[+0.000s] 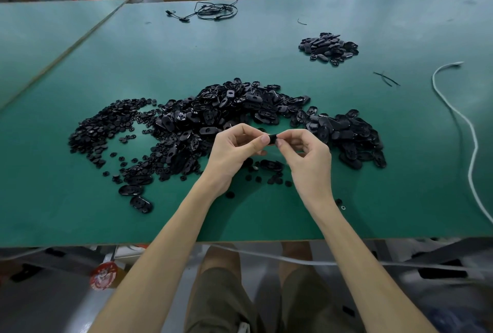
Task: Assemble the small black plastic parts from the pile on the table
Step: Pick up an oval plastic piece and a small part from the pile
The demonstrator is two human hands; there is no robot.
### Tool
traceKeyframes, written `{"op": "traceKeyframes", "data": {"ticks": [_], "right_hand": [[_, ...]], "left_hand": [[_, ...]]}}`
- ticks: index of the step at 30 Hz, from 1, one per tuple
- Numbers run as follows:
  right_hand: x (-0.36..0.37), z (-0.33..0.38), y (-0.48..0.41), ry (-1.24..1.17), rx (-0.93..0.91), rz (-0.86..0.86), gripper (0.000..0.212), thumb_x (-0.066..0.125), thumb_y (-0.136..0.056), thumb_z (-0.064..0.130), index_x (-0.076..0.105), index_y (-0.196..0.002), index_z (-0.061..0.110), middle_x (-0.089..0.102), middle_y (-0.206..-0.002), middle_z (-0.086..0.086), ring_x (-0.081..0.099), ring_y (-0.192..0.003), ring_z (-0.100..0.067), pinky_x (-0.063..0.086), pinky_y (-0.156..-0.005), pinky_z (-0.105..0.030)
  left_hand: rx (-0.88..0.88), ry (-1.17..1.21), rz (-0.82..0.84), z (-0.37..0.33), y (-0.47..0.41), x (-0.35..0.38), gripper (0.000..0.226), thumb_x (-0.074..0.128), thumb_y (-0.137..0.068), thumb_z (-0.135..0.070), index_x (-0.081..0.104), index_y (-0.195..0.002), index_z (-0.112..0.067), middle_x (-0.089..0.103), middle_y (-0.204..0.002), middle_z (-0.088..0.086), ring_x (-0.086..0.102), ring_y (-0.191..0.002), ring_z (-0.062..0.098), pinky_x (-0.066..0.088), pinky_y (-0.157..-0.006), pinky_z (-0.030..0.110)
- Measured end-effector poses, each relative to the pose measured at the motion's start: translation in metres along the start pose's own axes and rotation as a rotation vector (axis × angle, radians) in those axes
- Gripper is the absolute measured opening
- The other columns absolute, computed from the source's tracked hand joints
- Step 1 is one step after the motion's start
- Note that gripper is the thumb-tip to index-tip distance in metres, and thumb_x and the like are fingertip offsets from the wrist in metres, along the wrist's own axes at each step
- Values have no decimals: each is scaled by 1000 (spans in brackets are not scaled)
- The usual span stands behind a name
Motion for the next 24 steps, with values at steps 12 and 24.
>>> {"op": "traceKeyframes", "data": {"ticks": [12,24], "right_hand": [[-3,-1,1,-32,-13,-8,13,78,-92,15,76,-93,28,69,-100,5,67,-94,-12,56,-82,-32],[-4,-4,-1,-159,24,17,16,81,-89,13,76,-100,23,77,-97,5,73,-95,-18,59,-90,-42]], "left_hand": [[6,36,46,-5,3,3,5,77,-92,-7,72,-94,-7,73,-89,13,72,-79,19,57,-74,24],[20,120,99,-5,3,4,19,69,-97,-4,75,-114,-1,78,-107,16,76,-100,31,60,-81,29]]}}
Point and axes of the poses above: each hand's wrist, its own y-axis away from the middle knuckle, its own x-axis out of the palm, z = x × y, the point moved 2 cm from there along -y, towards the middle knuckle
